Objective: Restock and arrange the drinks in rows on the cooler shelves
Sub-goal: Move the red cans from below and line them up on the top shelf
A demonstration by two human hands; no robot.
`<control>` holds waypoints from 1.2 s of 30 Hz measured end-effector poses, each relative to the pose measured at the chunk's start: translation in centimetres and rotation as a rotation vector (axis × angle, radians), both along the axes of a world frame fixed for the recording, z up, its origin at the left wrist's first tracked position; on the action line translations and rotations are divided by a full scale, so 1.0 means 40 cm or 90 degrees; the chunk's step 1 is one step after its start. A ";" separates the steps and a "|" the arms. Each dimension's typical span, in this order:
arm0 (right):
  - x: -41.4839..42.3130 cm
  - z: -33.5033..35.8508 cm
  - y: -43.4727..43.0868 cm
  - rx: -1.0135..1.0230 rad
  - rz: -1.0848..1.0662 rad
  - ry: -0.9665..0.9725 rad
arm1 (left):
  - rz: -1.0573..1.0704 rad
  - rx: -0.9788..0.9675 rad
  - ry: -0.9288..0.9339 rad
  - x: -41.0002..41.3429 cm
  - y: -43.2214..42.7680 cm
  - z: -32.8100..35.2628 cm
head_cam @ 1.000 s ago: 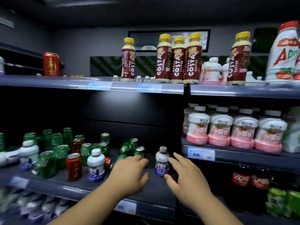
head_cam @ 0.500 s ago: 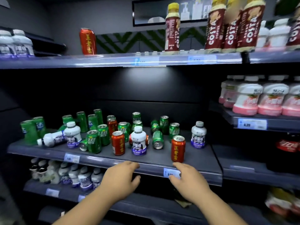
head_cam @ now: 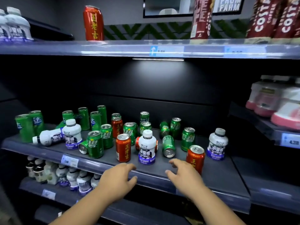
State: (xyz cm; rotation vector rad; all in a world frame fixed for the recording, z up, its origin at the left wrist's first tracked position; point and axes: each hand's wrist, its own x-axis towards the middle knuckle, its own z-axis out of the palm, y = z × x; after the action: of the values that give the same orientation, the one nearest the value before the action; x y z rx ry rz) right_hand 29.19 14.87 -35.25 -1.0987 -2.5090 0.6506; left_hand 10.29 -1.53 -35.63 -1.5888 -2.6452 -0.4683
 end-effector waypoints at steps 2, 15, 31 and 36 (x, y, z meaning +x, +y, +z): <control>-0.062 -0.007 0.014 -0.027 0.023 0.033 | 0.020 0.005 -0.008 -0.035 0.015 -0.003; -0.275 -0.035 0.029 -0.056 -0.070 0.186 | 0.061 0.201 -0.247 -0.296 0.119 -0.029; -0.485 -0.105 0.042 0.011 -0.231 0.320 | -0.169 0.203 -0.323 -0.472 0.104 -0.067; -0.476 -0.084 0.111 -0.012 -0.238 0.157 | -0.180 0.215 -0.325 -0.466 0.104 -0.074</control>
State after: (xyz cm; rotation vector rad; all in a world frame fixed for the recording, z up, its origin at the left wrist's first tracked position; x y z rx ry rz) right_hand 10.14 19.32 -38.62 -1.3570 -2.0233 0.6559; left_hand -8.33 2.63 -38.61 -1.9302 -2.4405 -1.4191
